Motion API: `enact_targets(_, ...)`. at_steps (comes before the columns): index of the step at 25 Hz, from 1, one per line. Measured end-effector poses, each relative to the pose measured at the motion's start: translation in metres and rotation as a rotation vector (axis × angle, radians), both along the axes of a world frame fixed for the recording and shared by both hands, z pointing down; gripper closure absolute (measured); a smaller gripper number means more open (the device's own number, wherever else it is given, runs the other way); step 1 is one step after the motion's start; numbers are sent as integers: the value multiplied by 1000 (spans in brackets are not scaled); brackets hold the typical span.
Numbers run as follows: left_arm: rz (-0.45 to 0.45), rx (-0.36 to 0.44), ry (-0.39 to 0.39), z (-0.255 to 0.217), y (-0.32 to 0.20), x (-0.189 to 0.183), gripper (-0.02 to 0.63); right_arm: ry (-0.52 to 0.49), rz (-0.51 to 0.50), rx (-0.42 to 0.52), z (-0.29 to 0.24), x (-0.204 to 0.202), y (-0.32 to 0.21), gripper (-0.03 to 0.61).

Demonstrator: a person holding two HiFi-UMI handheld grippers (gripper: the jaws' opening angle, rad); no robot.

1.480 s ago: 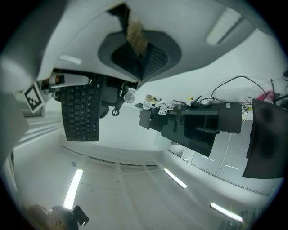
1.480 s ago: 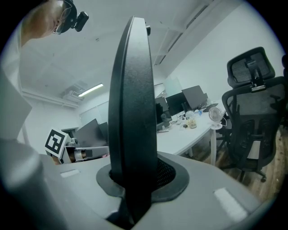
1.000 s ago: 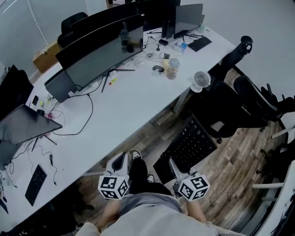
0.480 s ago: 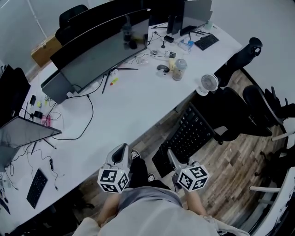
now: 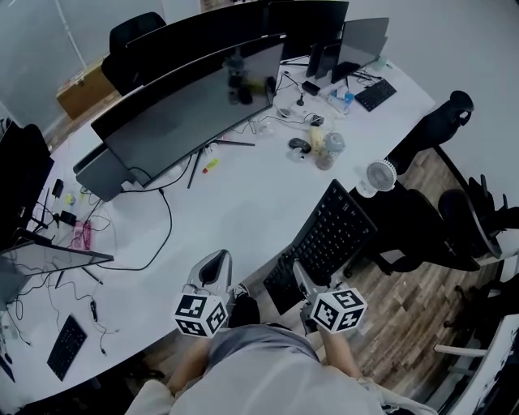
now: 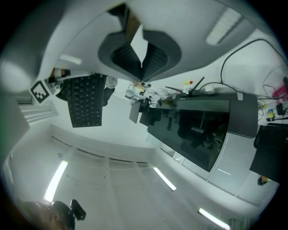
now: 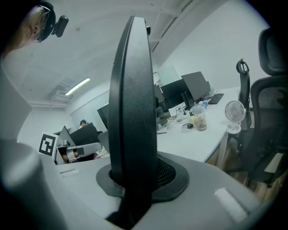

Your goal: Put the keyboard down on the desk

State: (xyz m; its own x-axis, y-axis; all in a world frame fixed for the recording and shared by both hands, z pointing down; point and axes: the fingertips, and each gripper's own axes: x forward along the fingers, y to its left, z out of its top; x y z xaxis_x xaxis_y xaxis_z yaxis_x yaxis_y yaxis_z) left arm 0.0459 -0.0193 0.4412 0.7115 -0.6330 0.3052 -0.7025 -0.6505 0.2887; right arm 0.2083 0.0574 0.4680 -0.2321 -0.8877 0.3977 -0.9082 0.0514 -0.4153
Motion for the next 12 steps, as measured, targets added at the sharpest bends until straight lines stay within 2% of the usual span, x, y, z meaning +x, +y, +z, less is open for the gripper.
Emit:
enact_targets(6, -19, 35, -3, -13, -53, -21, 614, -11, 3, 9, -12, -7, -51, 495)
enact_targets(12, -30, 30, 26, -13, -75, -35, 614, -7, -35, 29, -24, -24, -90, 495)
